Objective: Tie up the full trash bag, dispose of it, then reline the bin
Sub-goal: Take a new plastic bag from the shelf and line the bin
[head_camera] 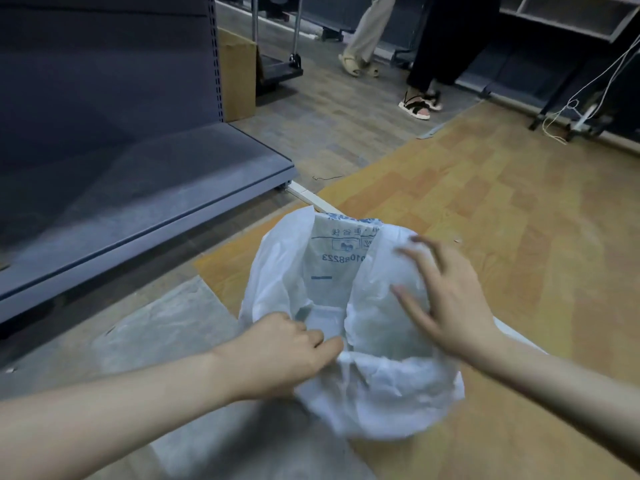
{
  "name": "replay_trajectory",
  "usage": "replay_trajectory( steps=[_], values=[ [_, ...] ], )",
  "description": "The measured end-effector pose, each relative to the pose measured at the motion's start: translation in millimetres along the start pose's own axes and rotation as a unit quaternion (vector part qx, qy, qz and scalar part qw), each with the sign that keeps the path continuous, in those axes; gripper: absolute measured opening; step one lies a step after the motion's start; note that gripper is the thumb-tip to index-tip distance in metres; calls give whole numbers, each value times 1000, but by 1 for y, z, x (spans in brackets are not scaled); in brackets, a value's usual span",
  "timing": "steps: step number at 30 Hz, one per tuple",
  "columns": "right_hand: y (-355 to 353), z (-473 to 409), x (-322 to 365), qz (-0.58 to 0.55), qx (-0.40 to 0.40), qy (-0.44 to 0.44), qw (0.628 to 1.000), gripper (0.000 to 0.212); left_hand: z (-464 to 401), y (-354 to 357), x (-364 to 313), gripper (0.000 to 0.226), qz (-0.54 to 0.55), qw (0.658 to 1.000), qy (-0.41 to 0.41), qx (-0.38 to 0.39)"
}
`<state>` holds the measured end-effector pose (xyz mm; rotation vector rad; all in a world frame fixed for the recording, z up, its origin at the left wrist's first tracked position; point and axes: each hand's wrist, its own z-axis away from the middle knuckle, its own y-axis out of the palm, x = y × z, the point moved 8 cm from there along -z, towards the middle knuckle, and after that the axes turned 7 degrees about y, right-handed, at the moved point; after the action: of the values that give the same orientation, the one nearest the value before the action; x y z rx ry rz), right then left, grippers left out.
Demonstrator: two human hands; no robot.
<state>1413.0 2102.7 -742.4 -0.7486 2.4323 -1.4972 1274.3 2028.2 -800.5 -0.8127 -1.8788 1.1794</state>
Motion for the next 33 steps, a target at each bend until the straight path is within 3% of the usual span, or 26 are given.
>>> replay_trajectory(
  steps=[2, 4, 5, 6, 10, 15, 17, 19, 22, 23, 24, 27, 29, 31, 33],
  values=[
    [25, -29, -59, -66, 104, 250, 960, 59, -1, 10, 8, 64, -22, 999, -26, 40],
    [56, -27, -93, -212, 218, 446, 842, 54, 4, 12, 23, 69, -38, 997, -37, 64],
    [66, -23, -99, -257, 254, 488, 795, 42, 7, 11, 31, 70, -45, 995, -40, 78],
    [71, -21, -102, -246, 271, 487, 793, 37, 8, 11, 39, 71, -56, 993, -41, 91],
    [57, -23, -103, -88, 211, 369, 901, 47, 12, 12, 57, 61, -63, 991, -39, 114],
    [34, -10, -108, -162, 172, 356, 904, 37, 13, 18, 51, 58, -61, 990, -31, 121],
    [22, 2, -102, -113, 134, 302, 937, 43, 14, 18, 54, 57, -62, 990, -37, 121],
    [20, 25, -91, -16, 171, 221, 960, 48, 14, 17, 55, 47, -61, 992, -40, 108],
    [42, 61, -88, 65, 313, 132, 938, 45, 12, 14, 55, 14, -29, 996, -52, 72],
    [43, 61, -88, 86, 324, 120, 935, 42, 12, 13, 55, 10, -9, 996, -54, 64],
    [38, 53, -87, 96, 303, 116, 941, 40, 12, 12, 56, 11, 14, 997, -52, 55],
    [-1, 9, -72, 51, 97, 98, 989, 36, 14, 9, 60, 18, 67, 997, -35, 32],
    [-6, -21, -47, 49, 53, 28, 997, 41, 15, 8, 59, 32, 93, 995, -31, 20],
    [11, -44, -10, 87, 96, -57, 990, 50, 15, 4, 58, 48, 100, 995, -18, -26],
    [48, -53, 24, 151, 210, -111, 960, 61, 17, -3, 60, 40, 96, 994, -2, -57]
  ],
)
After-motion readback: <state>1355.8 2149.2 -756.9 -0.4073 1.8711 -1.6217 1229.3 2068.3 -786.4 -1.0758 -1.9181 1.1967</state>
